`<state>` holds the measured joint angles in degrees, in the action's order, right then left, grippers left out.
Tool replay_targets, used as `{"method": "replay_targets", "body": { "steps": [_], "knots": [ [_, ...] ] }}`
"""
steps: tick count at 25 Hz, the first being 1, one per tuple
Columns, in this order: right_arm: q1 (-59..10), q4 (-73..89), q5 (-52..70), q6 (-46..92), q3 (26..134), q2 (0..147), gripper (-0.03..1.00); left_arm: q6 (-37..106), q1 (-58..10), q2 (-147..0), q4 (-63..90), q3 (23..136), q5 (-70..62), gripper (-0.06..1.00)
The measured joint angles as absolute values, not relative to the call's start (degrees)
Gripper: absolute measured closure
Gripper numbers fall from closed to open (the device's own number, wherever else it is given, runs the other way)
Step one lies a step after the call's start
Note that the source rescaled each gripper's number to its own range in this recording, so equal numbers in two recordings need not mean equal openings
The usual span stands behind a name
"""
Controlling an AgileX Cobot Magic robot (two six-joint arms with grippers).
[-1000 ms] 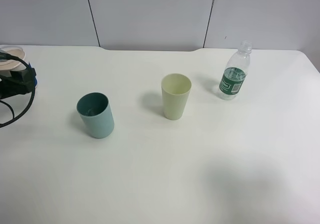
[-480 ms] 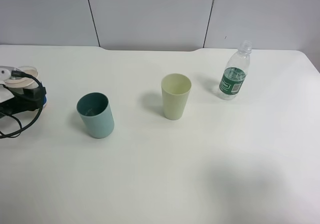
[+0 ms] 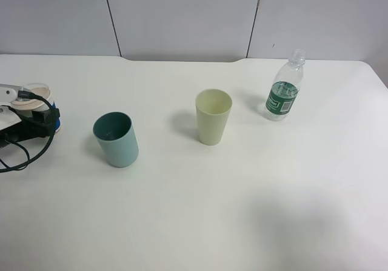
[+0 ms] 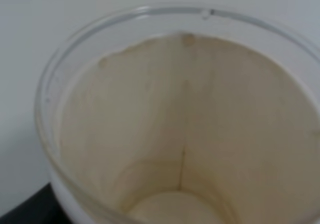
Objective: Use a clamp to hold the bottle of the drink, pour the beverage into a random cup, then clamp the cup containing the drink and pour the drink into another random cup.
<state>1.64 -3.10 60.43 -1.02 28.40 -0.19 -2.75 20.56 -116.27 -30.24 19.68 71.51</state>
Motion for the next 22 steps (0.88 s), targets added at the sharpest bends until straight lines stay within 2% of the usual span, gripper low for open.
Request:
{"method": "replay_targets", "body": {
  "steps": [7, 8, 10, 11, 12, 13, 16, 22],
  "knots": [
    [1.6, -3.1, 60.4, -1.0, 28.4, -0.2, -0.03, -2.7, 20.6, -116.3, -30.3, 19.7, 71.6, 0.94],
    [1.6, -3.1, 60.4, -1.0, 28.4, -0.2, -0.03, -2.7, 20.6, -116.3, -30.3, 19.7, 71.6, 0.88],
    [1.6, -3.1, 60.4, -1.0, 28.4, -0.2, -0.03, -2.8, 20.6, -116.4, -30.7, 19.6, 70.7, 0.56],
    [1.6, -3.1, 60.4, -1.0, 28.4, -0.2, -0.03, -3.3, 20.6, -116.6, -31.1, 19.5, 70.4, 0.36],
    [1.6, -3.1, 60.4, -1.0, 28.4, -0.2, -0.03, -4.5, 20.6, -116.7, -31.3, 19.4, 70.1, 0.21],
    [1.6, -3.1, 60.4, -1.0, 28.4, -0.2, -0.03, -5.9, 20.6, -116.7, -31.6, 19.4, 70.0, 0.14],
    [1.6, -3.1, 60.4, -1.0, 28.4, -0.2, -0.03, -9.5, 20.6, -116.7, -32.1, 19.1, 70.0, 0.04],
    [1.6, -3.1, 60.4, -1.0, 28.4, -0.2, -0.03, -10.2, 20.6, -111.4, -31.9, 15.2, 69.8, 0.03]
  ]
}}
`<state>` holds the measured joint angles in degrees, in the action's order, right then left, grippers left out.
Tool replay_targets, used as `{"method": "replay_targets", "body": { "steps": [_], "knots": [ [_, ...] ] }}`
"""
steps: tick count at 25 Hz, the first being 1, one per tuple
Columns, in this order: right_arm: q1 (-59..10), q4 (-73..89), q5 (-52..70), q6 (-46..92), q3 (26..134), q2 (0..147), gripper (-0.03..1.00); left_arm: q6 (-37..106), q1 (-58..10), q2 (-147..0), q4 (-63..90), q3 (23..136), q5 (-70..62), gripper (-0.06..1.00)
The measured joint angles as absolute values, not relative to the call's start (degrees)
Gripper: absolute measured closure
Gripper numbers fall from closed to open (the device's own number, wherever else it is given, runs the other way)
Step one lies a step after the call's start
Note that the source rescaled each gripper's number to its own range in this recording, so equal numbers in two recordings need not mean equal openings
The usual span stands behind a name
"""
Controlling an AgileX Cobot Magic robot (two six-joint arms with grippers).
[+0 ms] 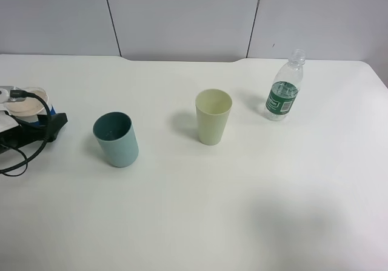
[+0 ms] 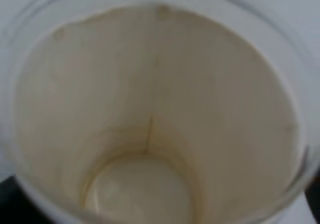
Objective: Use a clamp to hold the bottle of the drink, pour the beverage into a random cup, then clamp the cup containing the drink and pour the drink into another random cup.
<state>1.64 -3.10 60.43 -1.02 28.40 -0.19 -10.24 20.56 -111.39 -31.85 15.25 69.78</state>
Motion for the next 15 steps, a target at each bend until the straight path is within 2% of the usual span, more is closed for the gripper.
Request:
{"method": "replay_targets", "body": {
  "steps": [8, 15],
  "knots": [
    [1.6, -3.1, 60.4, -1.0, 28.4, -0.2, -0.03, -15.0, 20.6, -94.9, -30.6, 9.2, 69.4, 0.03],
    [1.6, -3.1, 60.4, -1.0, 28.4, -0.2, -0.03, -20.4, 20.6, -80.1, -27.4, 8.3, 63.3, 0.03]
  ]
}}
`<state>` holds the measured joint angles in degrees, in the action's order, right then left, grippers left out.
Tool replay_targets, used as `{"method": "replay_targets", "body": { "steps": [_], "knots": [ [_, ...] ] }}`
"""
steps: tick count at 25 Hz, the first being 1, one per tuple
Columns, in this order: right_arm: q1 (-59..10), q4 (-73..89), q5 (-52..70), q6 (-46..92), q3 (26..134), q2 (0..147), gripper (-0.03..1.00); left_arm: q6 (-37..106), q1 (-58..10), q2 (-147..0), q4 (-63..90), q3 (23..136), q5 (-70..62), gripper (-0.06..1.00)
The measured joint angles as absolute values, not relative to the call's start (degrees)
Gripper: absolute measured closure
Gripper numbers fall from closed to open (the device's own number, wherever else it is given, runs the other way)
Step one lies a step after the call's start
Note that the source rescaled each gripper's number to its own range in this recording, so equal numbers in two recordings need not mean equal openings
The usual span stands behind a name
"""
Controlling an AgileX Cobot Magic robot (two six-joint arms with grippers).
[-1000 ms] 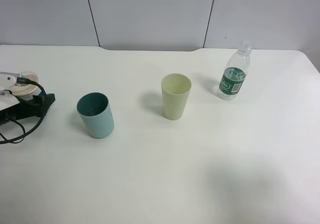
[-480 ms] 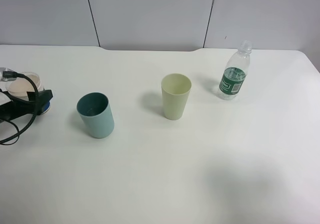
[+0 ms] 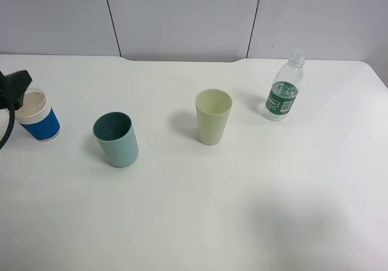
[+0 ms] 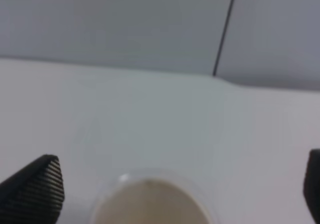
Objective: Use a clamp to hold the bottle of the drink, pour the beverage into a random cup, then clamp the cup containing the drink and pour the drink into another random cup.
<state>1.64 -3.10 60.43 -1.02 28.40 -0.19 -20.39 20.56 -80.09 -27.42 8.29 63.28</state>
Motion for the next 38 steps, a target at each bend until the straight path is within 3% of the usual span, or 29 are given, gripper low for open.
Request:
{"method": "replay_targets", "body": {
  "steps": [21, 29, 38],
  "knots": [
    [1.6, -3.1, 60.4, -1.0, 28.4, -0.2, -0.03, -29.4, 20.6, -43.6, -20.2, 11.4, 43.2, 0.03],
    [1.6, -3.1, 60.4, -1.0, 28.4, -0.2, -0.03, -30.9, 14.3, -34.3, -20.8, 24.4, 10.3, 0.03],
    [1.6, -3.1, 60.4, -1.0, 28.4, -0.2, -0.03, -12.5, 3.7, -25.9, -12.4, 36.4, -27.5, 0.03]
  ]
}}
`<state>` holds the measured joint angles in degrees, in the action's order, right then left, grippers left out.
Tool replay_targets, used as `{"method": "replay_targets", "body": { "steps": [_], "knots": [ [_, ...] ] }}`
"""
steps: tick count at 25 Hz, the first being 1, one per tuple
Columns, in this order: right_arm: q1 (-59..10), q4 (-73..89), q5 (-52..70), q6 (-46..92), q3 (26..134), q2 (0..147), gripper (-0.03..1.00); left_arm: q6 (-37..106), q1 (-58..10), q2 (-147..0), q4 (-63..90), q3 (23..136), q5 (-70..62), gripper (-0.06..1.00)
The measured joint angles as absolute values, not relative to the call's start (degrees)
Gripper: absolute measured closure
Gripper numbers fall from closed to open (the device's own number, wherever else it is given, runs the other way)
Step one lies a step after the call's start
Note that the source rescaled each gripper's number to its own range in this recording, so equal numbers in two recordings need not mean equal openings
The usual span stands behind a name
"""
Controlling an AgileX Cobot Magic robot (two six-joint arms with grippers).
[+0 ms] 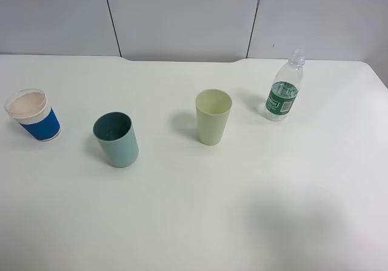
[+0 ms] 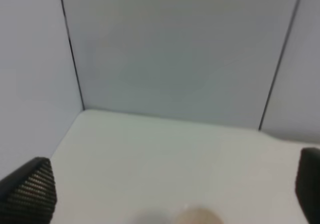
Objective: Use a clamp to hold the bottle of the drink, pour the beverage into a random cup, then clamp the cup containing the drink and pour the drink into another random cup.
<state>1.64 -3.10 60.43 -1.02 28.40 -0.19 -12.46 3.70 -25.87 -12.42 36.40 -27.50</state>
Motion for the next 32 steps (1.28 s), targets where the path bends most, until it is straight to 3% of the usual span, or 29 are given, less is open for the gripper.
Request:
{"method": "replay_targets", "body": {
  "steps": [6, 16, 24, 32],
  "knots": [
    [1.6, -3.1, 60.4, -1.0, 28.4, -0.2, -0.03, -5.6, 3.2, -16.4, -7.9, 37.5, -41.9, -0.04],
    [1.6, -3.1, 60.4, -1.0, 28.4, -0.2, -0.03, -1.6, 3.2, -1.5, -1.7, 37.3, -61.7, -0.04],
    [1.6, -3.1, 60.4, -1.0, 28.4, -0.2, -0.03, -1.5, 3.2, 0.3, -0.6, 29.6, -61.8, -0.04],
    [1.6, -3.1, 60.4, -1.0, 28.4, -0.2, -0.03, -1.5, 3.2, 0.3, 0.7, 28.9, -60.6, -0.04]
  ]
}}
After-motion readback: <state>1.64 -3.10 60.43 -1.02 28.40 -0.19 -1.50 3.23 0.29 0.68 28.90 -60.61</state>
